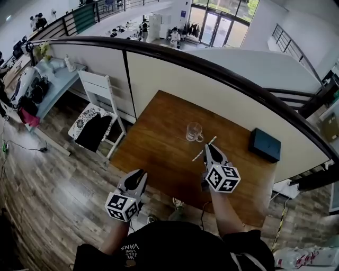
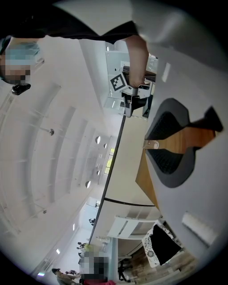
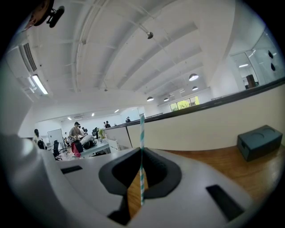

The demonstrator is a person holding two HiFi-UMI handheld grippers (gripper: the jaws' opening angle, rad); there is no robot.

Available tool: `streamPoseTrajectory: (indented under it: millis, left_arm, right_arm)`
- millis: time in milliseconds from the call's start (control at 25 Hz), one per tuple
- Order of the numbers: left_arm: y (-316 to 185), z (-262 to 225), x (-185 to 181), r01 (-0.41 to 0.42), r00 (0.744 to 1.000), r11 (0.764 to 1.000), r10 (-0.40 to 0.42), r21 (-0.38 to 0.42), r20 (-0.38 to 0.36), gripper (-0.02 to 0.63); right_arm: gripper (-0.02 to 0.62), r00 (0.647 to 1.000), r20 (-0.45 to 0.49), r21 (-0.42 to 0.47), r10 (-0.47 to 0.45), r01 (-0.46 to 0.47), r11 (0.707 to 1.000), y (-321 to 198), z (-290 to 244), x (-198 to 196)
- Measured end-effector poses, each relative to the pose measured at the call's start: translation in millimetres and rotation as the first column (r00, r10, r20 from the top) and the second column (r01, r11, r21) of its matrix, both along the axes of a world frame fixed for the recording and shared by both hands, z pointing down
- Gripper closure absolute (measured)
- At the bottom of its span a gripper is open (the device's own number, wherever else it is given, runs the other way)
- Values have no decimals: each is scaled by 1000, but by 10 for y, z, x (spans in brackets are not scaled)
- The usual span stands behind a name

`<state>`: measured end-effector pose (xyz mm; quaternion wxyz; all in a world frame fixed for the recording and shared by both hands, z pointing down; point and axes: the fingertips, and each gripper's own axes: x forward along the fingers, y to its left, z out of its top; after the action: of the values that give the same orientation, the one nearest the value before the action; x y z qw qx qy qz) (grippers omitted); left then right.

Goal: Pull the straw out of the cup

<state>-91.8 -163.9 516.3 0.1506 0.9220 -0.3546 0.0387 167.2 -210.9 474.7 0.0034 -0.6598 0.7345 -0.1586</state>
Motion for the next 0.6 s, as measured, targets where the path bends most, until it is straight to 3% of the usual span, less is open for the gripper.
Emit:
streamPoseTrajectory:
  millis: [320,600]
  left_arm:
    - [161,-53,-65,-19,1000,999,19,29,14,583]
    - [297,-54,-135,-58,998,997,58,41,9,594]
  right_arm:
    - [571,1000,-2,-15,16,-16,1000,450,82,-151]
    - [571,999,3,-17,44,-44,999,777,108,-288]
